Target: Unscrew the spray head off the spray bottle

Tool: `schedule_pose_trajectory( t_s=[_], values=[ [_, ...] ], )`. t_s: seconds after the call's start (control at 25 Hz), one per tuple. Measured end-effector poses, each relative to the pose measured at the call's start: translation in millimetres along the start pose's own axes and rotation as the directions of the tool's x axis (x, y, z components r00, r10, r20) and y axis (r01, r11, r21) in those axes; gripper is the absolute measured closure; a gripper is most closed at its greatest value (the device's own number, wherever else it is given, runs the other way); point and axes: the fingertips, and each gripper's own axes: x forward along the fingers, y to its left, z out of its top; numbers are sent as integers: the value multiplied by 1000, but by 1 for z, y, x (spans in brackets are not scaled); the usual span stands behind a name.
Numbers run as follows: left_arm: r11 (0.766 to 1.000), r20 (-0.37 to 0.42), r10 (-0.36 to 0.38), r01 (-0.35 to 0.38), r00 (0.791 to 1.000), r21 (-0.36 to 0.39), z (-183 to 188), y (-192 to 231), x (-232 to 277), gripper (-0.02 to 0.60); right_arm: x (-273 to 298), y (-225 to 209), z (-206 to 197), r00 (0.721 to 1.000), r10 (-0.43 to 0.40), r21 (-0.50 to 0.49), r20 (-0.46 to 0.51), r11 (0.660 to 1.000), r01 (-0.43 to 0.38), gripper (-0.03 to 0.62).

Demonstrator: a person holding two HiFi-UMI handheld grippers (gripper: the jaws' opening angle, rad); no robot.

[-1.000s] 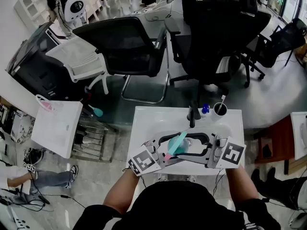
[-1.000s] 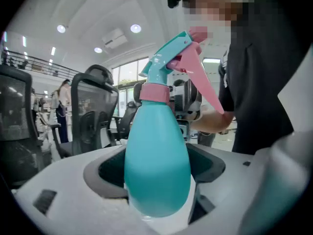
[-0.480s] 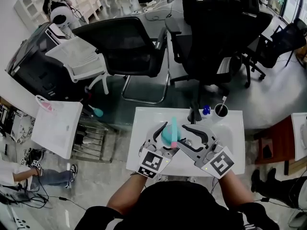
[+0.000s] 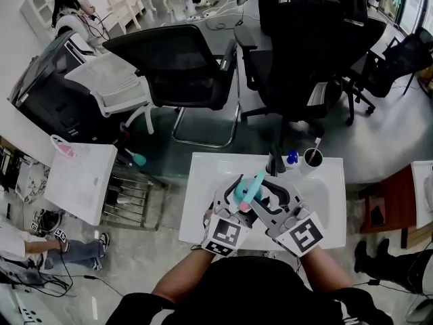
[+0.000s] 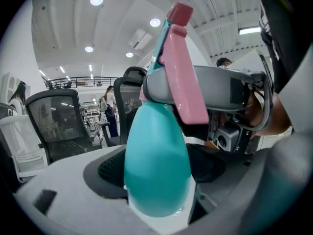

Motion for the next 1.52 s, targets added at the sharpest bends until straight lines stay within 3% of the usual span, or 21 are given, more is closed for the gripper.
schedule_pose_trajectory(
  t_s=[0.28,0.44,0.6,0.76,0.96,1.2,1.32,1.4,1.44,1.52],
  values=[
    [1000,3,-11,11,1000,-14,-4,-4,0,199,-1,3,-1,1000,-15,32,-13,999,15,453],
    [997,33,-78,77,996,20,9,-10,-3,198,-3,8,3,997,76,38,-29,996,-75,454],
    [977,67,-209,206,976,58,15,-24,-10,199,-10,19,8,977,210,36,-37,977,-209,456],
    [925,88,-367,354,926,139,21,-42,-22,198,-21,33,13,931,362,46,-42,932,-360,456],
    [831,74,-539,516,839,205,18,-67,-40,199,-40,53,16,838,542,59,-69,840,-539,456],
    [662,64,-738,702,671,263,22,-102,-67,198,-63,78,20,700,710,82,-69,704,-706,456],
    [599,41,-791,757,611,262,19,-116,-77,198,-74,88,19,627,773,75,-98,634,-770,456],
    [594,41,-795,763,605,255,18,-119,-77,198,-76,89,19,612,783,76,-109,620,-781,454],
    [605,50,-787,756,614,250,19,-118,-75,198,-74,87,20,626,774,88,-99,633,-769,453],
    [645,90,-760,728,644,232,23,-111,-70,198,-68,81,22,680,730,113,-59,682,-722,451]
  ],
)
